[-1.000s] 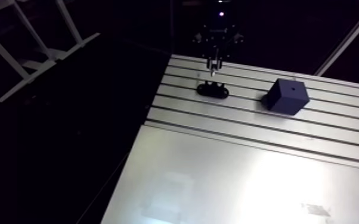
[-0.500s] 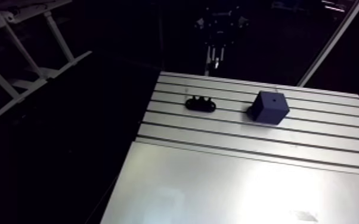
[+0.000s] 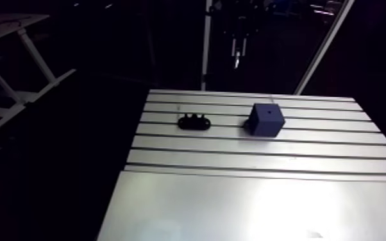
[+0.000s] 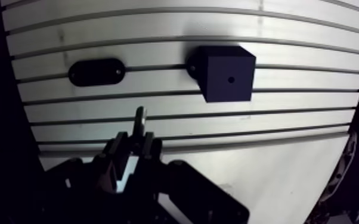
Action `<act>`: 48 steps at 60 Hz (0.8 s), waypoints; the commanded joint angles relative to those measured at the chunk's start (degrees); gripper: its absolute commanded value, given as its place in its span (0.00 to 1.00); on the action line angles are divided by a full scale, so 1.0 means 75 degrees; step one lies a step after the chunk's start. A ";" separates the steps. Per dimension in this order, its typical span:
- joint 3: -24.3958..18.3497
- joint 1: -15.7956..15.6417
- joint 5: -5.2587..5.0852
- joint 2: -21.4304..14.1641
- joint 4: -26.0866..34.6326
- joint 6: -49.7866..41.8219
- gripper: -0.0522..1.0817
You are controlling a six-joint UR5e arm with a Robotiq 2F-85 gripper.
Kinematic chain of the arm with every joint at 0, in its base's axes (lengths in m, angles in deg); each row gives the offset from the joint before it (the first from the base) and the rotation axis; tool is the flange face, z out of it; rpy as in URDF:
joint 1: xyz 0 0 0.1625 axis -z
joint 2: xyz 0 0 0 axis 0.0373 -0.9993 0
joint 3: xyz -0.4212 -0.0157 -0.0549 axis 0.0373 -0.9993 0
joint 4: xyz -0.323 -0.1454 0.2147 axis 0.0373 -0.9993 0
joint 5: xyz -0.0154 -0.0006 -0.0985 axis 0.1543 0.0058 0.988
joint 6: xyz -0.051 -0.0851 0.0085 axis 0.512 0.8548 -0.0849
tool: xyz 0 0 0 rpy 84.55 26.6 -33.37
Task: Pick up the M10 bolt and insert it into the hole until fully seated.
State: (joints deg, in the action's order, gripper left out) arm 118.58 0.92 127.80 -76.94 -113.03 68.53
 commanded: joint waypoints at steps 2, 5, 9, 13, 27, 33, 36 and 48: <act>-0.0010 0.0581 -0.0020 -0.0016 0.0511 0.0311 1.00; 0.0015 0.0704 -0.0010 -0.0016 0.0537 0.0409 0.99; 0.0006 0.0777 -0.0010 -0.0006 0.0539 0.0460 0.99; -0.0018 0.0861 0.0001 0.0039 0.0539 0.0472 0.99; -0.0010 0.1045 -0.0012 0.0121 0.0551 0.0661 0.99; 0.0004 0.1163 -0.0010 0.0234 0.0683 0.0696 0.99; 0.0015 0.1222 0.0000 0.0306 0.0703 0.0697 0.99; 0.0016 0.1503 0.0037 0.0406 0.0725 0.0750 0.99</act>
State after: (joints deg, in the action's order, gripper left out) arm 118.65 10.17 127.86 -74.80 -108.02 73.66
